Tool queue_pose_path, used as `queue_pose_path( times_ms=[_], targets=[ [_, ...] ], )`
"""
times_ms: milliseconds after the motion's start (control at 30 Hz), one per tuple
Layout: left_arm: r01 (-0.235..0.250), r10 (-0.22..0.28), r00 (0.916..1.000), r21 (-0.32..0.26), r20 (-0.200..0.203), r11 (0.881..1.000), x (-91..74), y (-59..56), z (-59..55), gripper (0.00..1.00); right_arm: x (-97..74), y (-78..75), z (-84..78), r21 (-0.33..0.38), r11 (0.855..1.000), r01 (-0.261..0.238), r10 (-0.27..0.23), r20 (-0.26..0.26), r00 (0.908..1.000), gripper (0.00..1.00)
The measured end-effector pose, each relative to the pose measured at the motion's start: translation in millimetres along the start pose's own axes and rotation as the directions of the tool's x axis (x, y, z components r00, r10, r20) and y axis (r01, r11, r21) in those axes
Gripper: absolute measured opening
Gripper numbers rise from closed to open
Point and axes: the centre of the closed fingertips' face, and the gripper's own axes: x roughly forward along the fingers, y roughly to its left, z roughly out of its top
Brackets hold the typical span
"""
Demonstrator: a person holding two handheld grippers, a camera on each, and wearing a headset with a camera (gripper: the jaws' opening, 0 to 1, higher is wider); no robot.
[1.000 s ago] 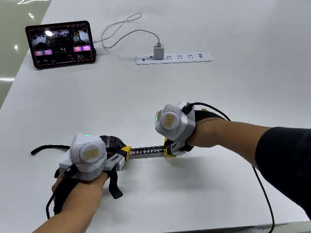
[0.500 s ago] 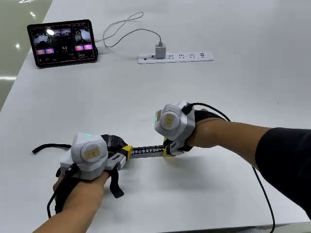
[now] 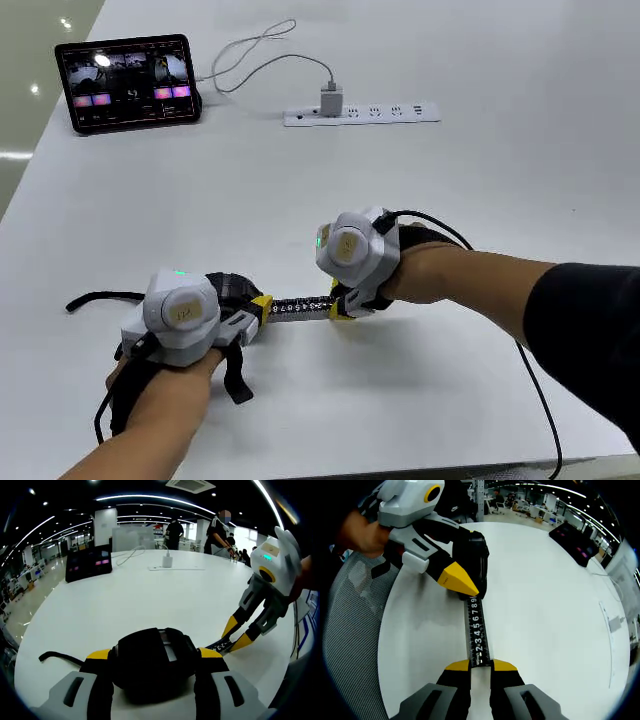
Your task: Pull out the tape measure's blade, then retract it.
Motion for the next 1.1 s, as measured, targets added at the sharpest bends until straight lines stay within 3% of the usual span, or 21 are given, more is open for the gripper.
queue_pose_path(
  times_ms=[700, 1100],
  targets=[
    [0.009, -0.009, 0.9998, -0.003, 0.017, 1.000, -1.1, 0.3, 0.6, 0.60, 3.6, 1.2, 10.8, 0.049, 0.999, -0.020, 0.016, 0.086, 0.9962, 0.10],
    [0.012, -0.012, 0.9998, -0.002, 0.017, 1.000, -2.1, -0.2, 0.1, 0.60, 8.8, 3.5, 22.9, 0.023, 1.000, -0.010, 0.007, 0.150, 0.9887, 0.10]
  ],
)
